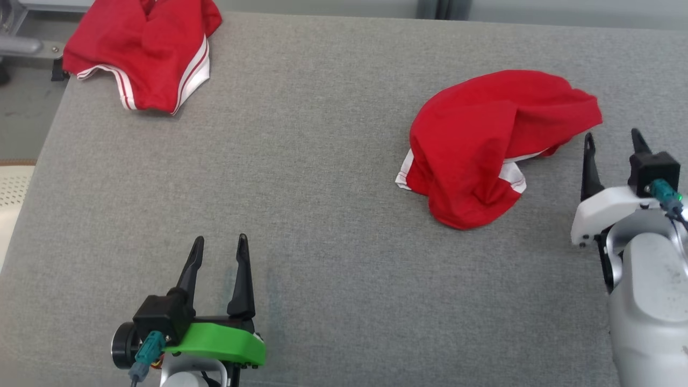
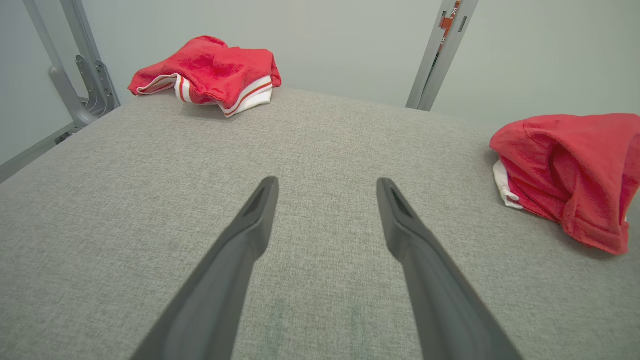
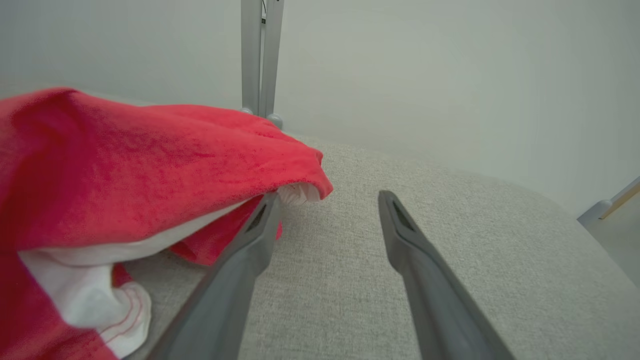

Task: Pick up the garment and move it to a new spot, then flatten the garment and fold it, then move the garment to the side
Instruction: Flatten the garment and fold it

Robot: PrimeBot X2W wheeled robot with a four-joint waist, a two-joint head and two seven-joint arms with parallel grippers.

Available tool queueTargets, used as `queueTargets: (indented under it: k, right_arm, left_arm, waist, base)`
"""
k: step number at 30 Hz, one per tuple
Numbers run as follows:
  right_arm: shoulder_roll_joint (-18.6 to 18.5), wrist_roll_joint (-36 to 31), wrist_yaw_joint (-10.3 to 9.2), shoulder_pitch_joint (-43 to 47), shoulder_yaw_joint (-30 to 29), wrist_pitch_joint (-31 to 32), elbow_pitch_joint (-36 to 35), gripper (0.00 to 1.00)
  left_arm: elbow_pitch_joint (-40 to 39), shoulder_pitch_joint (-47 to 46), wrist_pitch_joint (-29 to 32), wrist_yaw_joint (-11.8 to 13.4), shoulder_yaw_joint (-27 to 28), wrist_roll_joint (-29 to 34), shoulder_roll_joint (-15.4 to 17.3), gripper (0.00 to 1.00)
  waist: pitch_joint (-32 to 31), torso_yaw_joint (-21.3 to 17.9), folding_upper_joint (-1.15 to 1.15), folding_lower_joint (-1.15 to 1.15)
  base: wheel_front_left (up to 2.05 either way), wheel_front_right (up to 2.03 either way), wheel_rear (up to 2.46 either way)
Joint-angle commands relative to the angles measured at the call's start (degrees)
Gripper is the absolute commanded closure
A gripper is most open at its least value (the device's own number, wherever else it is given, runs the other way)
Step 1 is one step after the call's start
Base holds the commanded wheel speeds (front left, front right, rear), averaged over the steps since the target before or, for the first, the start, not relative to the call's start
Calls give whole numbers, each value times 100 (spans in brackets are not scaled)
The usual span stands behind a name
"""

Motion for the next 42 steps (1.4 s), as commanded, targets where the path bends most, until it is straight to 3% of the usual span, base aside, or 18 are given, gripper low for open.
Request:
queueTargets:
  k: [1, 8, 19, 20, 23, 26, 30, 42]
  right_arm:
    - [41, 132, -8, 212, 118, -17, -103, 0]
    - [189, 750, -8, 665, 1018, -18, 94, 0]
    - [9, 1037, -8, -78, 1815, 8, 1230, 0]
    - [-13, 1056, -8, -136, 1844, 5, 1323, 38]
    - [-6, 1143, -8, -244, 1962, 2, 1573, 98]
    - [31, 1273, -7, -194, 2088, -5, 1606, 100]
    - [102, 1486, -8, 39, 2321, -15, 1121, 100]
    - [257, 2263, -7, 1016, 3470, -17, -1463, 100]
  left_arm:
    - [17, 87, -3, -34, 38, 39, 11, 0]
    - [0, 80, -3, -80, 46, 90, 11, 0]
    - [-19, -66, -3, -18, 9, -3, 11, 0]
    - [-13, -70, -3, -14, 5, -14, 11, 0]
    - [-19, -62, -3, 12, 22, -52, 10, 0]
    - [-22, -13, -3, 17, 38, -61, 10, 0]
    - [-48, 64, -3, 52, 93, -64, 10, 0]
    - [-75, 128, -3, 8, 176, 30, 11, 0]
  waist:
    - [-160, -172, 0, 0]
    - [-151, -203, 0, 0]
    - [105, 221, 0, 0]
    - [109, 255, 0, 0]
    - [98, 334, 0, 0]
    - [53, 350, 0, 0]
    - [-40, 265, 0, 0]
    - [-221, -65, 0, 0]
  base:
    - [0, 0, 0]
    - [0, 0, 0]
    - [0, 0, 0]
    - [0, 0, 0]
    - [0, 0, 0]
    - [0, 0, 0]
    - [0, 0, 0]
    - [0, 0, 0]
